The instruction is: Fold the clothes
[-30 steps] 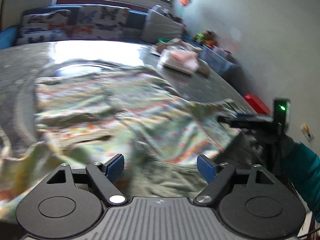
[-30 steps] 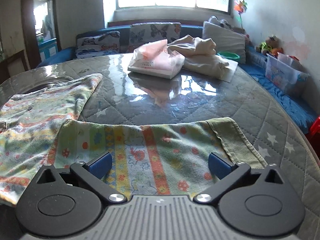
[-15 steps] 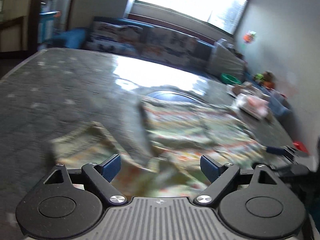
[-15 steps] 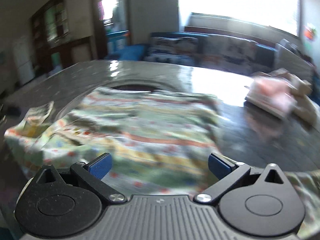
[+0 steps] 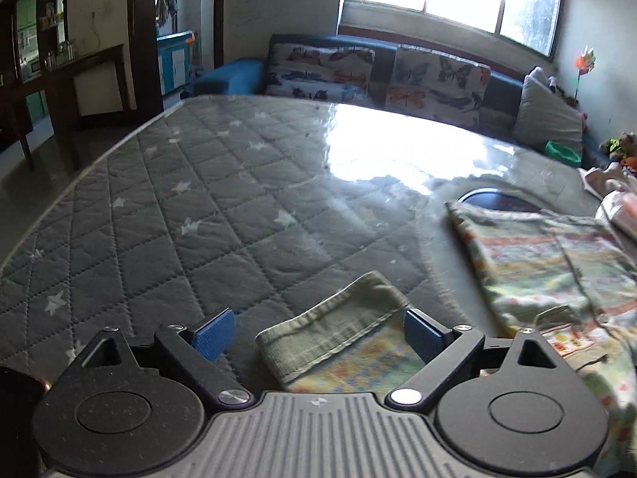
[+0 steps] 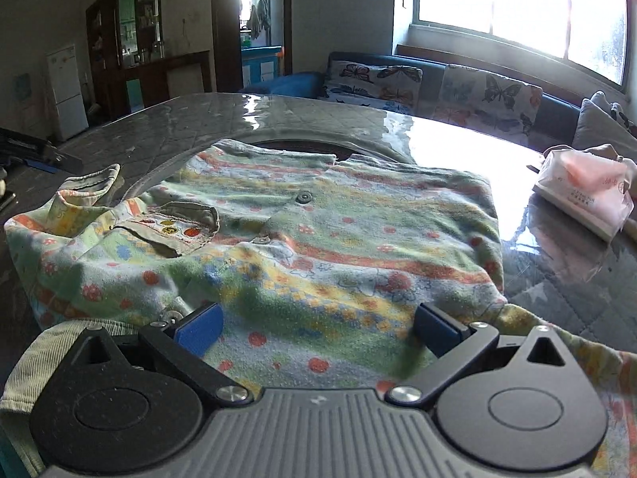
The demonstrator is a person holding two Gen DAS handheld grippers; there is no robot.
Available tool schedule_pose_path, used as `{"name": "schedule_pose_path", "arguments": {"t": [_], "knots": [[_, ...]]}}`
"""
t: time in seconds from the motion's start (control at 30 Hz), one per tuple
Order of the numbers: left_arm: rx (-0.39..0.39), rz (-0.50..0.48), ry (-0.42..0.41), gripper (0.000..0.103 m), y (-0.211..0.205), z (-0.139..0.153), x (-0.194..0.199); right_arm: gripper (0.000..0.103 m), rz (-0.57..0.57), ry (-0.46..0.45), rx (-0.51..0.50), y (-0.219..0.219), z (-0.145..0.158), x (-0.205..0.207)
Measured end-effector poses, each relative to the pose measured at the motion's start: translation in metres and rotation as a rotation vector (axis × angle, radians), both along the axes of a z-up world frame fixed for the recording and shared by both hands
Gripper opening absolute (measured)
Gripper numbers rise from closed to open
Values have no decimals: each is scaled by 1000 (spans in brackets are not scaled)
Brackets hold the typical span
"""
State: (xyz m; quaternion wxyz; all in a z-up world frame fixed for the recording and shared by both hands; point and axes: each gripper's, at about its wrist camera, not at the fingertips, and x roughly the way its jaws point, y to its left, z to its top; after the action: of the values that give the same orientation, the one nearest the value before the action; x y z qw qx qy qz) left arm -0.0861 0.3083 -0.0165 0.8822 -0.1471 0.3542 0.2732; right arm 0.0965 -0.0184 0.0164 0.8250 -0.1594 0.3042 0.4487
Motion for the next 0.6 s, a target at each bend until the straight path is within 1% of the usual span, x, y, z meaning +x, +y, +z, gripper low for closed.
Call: {"name": "schedule_pose_path", "arguments": {"t": [0.07,0.1,0.2,0.23,0.27,0.3,0.33,0.37,0.4,0.43,0.5,0.6], "knots": [[-16,-1,9,92,1,-6,1,103,0,1,0,0,0,0],[-23,-4,11,89,1,-8,1,103,0,1,1,0,-1,0],[-8,-4,18,84,-3,-15,1,103,0,0,1,1,-1,0],[19,-3,25,76,-4,-16,1,103,0,0,0,1,-1,0],[47,-3,32,71,-6,-16,1,103,0,0,0,1,-1,0],[59,-6,24,59,-6,-16,0,103,0,0,1,1,-1,0],[58,-4,14,44,-6,-15,-2,103,0,0,1,1,-1,0],[55,3,8,37,-4,-14,-4,103,0,0,1,1,-1,0],[51,10,3,25,-2,-13,-5,103,0,0,1,1,-1,0],[48,21,1,17,-1,-13,-7,103,0,0,1,1,-1,0],[54,54,6,15,2,-13,-11,103,0,0,1,1,-1,0],[84,154,12,14,6,-9,-24,103,0,1,2,1,-1,0]]}}
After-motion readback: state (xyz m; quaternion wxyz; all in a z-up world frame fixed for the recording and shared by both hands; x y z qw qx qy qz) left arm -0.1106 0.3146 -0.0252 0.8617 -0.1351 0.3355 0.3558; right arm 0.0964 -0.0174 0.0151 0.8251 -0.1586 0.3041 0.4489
